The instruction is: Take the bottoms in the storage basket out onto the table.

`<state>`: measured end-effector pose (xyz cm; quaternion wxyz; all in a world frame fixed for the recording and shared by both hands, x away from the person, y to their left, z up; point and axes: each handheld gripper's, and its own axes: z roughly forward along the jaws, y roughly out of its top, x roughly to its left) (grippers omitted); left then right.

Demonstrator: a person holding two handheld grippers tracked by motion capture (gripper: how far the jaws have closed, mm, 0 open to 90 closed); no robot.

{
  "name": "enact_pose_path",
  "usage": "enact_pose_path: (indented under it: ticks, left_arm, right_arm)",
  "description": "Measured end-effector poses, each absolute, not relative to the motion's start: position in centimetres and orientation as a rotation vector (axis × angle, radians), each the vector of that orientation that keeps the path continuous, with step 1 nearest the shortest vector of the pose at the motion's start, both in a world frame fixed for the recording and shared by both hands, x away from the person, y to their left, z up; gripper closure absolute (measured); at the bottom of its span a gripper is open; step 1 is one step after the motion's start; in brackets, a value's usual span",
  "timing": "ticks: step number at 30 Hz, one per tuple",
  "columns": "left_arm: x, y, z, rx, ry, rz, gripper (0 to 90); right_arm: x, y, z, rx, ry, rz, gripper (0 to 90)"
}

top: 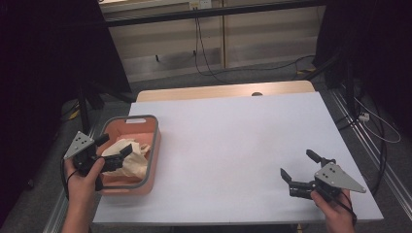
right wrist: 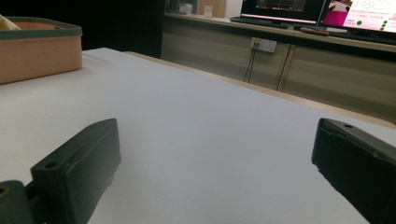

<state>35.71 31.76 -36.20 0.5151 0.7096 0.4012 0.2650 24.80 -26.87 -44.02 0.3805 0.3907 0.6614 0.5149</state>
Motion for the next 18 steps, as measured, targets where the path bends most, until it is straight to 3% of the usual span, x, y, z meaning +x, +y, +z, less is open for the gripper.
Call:
enact_pose_path:
  ticks: [18]
  left_arm:
    - [38.7, 32.4, -38.0, 1.78, 1.075, 0.577, 3.7]
  right_arm:
    - [25.1, -27.7, -44.2, 1.064, 1.649, 1.356, 1.4]
